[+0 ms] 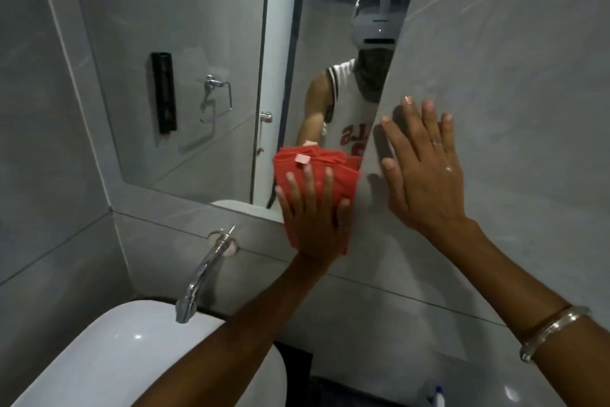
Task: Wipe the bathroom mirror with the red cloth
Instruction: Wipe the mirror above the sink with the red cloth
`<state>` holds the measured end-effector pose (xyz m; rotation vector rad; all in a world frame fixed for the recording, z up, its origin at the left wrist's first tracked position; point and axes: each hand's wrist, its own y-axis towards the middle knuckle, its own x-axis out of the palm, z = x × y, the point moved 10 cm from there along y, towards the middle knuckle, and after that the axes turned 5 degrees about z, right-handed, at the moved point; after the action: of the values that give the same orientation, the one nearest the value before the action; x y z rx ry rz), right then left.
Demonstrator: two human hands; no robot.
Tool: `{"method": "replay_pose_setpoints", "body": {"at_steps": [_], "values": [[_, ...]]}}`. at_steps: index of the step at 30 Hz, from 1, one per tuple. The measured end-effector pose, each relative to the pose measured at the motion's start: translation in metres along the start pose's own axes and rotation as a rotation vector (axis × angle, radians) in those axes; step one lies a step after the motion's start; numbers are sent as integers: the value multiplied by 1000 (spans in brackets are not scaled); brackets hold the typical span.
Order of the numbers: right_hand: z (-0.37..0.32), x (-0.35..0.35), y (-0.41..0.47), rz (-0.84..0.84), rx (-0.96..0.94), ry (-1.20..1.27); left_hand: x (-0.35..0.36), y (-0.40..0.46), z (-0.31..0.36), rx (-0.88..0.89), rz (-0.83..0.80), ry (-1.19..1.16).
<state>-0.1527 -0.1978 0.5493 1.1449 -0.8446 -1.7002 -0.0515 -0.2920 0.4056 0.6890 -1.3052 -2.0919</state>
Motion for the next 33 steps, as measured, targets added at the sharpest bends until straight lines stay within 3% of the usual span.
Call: {"method": "replay_pose_setpoints", "body": {"at_steps": [7, 17, 21, 24, 28, 33], "values": [[31, -21, 6, 14, -7, 23, 1, 20, 26, 101, -45, 48], [84, -65, 140, 192, 97, 69, -54, 351, 173, 214, 33, -42], [103, -96, 196, 248, 143, 41, -70, 436, 205, 200, 13, -3], [106, -109, 210, 280, 198, 54, -64, 429, 203, 251, 33, 9], [87, -103, 179, 240, 230, 88, -45, 338, 166, 284, 66, -72], [54, -94, 101, 91, 286, 147, -18, 164, 105, 273, -147, -37]]}}
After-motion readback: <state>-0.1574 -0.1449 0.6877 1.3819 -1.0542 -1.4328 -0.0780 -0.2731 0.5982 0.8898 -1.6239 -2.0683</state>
